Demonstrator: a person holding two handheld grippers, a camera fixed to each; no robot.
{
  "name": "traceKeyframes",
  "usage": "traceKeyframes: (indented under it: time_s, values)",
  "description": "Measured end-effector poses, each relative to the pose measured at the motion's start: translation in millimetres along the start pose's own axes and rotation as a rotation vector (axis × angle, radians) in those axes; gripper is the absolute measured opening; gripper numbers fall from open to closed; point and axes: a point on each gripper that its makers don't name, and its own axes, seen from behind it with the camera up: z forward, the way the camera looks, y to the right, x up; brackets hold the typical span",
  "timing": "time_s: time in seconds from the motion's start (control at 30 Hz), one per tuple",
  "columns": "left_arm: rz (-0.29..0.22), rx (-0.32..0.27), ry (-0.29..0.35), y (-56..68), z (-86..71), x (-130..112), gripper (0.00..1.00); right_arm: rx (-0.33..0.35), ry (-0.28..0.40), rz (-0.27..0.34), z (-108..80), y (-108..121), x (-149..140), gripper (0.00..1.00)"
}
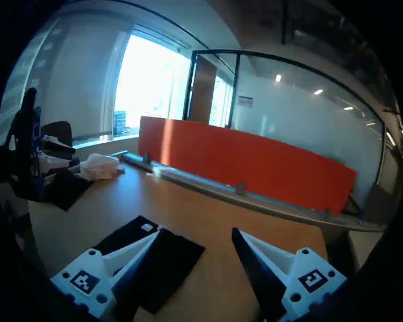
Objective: Fold towel
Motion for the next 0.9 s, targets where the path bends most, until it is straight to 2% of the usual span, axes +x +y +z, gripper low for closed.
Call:
traceKeyframes:
  time_s: [0.17, 0.37, 0.9]
  values:
    - [0.017, -0.027, -0.040, 6.8, 5.8, -18.0, 0.96, 0.038, -0.036, -0.009, 4.4, -9.1, -11.8, 0.93]
    - [0.022, -0.069, -0.078, 20.5, 11.7, -42.1, 0.95, 0.078, -0.085, -0.012, 10.4, -23.7, -35.5, 0.93]
    - [0.035, -0.131, -0.220, 47.6, 21.5, -128.4, 0.96, 0.142, -0.213, -0.011, 30.2, -54.3, -118.4, 0.93]
